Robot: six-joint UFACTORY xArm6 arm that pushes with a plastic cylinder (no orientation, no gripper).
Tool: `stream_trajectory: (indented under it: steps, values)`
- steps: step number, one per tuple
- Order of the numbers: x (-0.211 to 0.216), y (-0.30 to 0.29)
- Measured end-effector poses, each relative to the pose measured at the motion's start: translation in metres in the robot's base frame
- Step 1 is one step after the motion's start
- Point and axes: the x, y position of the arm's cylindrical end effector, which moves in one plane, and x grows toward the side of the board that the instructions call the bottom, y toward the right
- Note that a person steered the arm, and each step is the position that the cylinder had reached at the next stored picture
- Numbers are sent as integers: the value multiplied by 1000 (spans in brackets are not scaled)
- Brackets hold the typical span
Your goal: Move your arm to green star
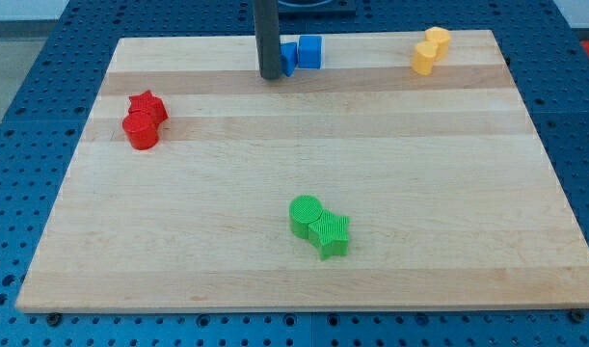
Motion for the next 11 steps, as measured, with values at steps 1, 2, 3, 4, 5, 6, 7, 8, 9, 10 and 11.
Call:
stream_trajectory:
  steps: [1, 2, 3, 4, 5, 6, 7, 8, 9, 10, 11]
  values:
    - [36, 8]
    - [83, 24]
    - [131, 31]
    - [173, 57]
    - [193, 98]
    - [210, 133]
    - [248, 157]
    - [284, 166]
    - [302, 161]
    - [303, 146]
    - [303, 131]
